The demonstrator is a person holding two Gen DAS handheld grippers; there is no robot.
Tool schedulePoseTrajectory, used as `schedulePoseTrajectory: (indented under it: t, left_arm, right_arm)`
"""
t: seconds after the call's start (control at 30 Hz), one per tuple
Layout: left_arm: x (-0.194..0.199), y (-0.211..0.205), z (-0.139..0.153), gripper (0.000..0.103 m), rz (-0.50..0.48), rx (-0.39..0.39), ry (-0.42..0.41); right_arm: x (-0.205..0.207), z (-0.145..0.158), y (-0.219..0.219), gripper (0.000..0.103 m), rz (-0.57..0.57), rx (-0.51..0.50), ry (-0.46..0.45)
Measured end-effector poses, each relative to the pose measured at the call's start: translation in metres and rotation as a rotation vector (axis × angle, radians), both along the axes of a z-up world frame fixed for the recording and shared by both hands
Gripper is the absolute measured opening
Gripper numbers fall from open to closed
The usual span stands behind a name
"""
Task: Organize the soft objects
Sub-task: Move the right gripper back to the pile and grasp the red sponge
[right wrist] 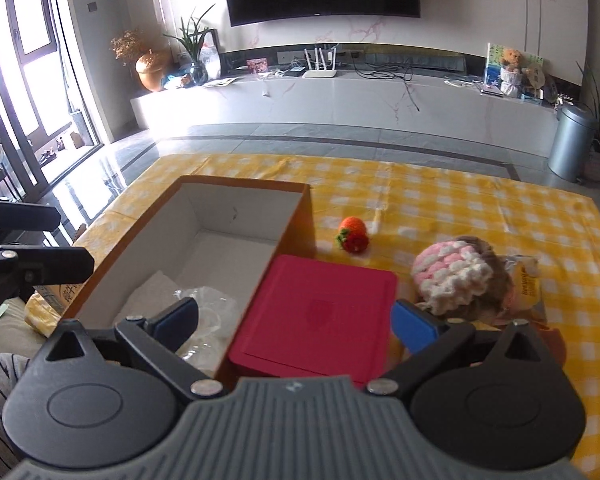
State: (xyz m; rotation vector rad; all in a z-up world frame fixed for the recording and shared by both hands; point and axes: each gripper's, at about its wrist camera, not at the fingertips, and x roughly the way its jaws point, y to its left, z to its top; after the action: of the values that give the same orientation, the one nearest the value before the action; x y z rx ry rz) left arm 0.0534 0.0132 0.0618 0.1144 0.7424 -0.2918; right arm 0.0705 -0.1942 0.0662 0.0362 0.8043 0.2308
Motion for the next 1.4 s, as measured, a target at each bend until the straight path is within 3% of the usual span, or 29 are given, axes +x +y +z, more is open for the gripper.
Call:
schedulePoseTrajectory:
  t: [0.27, 0.47, 0.57, 0.63, 0.67, 0.73, 0.87, 0.97, 1.1, 1.3, 1.33, 1.37, 1.4]
  left_arm:
    - [0.015, -0.075, -0.014, 0.093, -0.128, -0.031, 0.036]
    - [0.036, -0.116, -0.035, 0.093, -0.157, 0.03, 0.095]
    - [0.044, -0.135, -0.048, 0.093, -0.21, 0.102, 0.125]
    - [0.046, -0.146, -0.058, 0.093, -0.217, 0.139, 0.133]
    - [0.047, -0.149, -0.062, 0.093, -0.22, 0.14, 0.143]
    - [0.049, -0.154, -0.071, 0.092, -0.227, 0.121, 0.171]
    - [0.052, -0.168, -0.084, 0.092, -0.248, 0.107, 0.22]
    - [0.051, -0.178, -0.088, 0.092, -0.276, 0.111, 0.22]
    - [0.05, -0.186, -0.092, 0.092, -0.294, 0.112, 0.228]
    - [0.045, -0.189, -0.099, 0.092, -0.319, 0.12, 0.244]
    - [0.044, -0.19, -0.1, 0.092, -0.325, 0.126, 0.244]
    - [0.044, -0.193, -0.101, 0.092, -0.327, 0.138, 0.243]
    - [0.043, -0.194, -0.101, 0.092, -0.325, 0.148, 0.242]
  right_arm:
    - [-0.024, -0.008, -0.093, 0.101, -0.193, -0.036, 0.016]
    - [-0.023, -0.039, -0.145, 0.101, -0.33, -0.024, 0.079]
    - [-0.016, -0.064, -0.16, 0.101, -0.379, -0.027, 0.116]
    - [-0.008, -0.085, -0.167, 0.101, -0.406, 0.003, 0.191]
    - [-0.003, -0.098, -0.17, 0.101, -0.411, 0.035, 0.238]
    - [0.0, -0.112, -0.174, 0.101, -0.415, 0.068, 0.239]
    - [0.014, -0.13, -0.191, 0.101, -0.534, 0.038, 0.273]
    - [0.023, -0.139, -0.209, 0.101, -0.554, 0.11, 0.301]
    - [0.033, -0.156, -0.218, 0.101, -0.602, 0.048, 0.349]
    - [0.033, -0.168, -0.23, 0.1, -0.623, 0.142, 0.381]
    - [0.032, -0.167, -0.23, 0.098, -0.623, 0.152, 0.367]
    - [0.03, -0.165, -0.231, 0.086, -0.622, 0.168, 0.35]
    - [0.03, -0.164, -0.232, 0.081, -0.622, 0.177, 0.344]
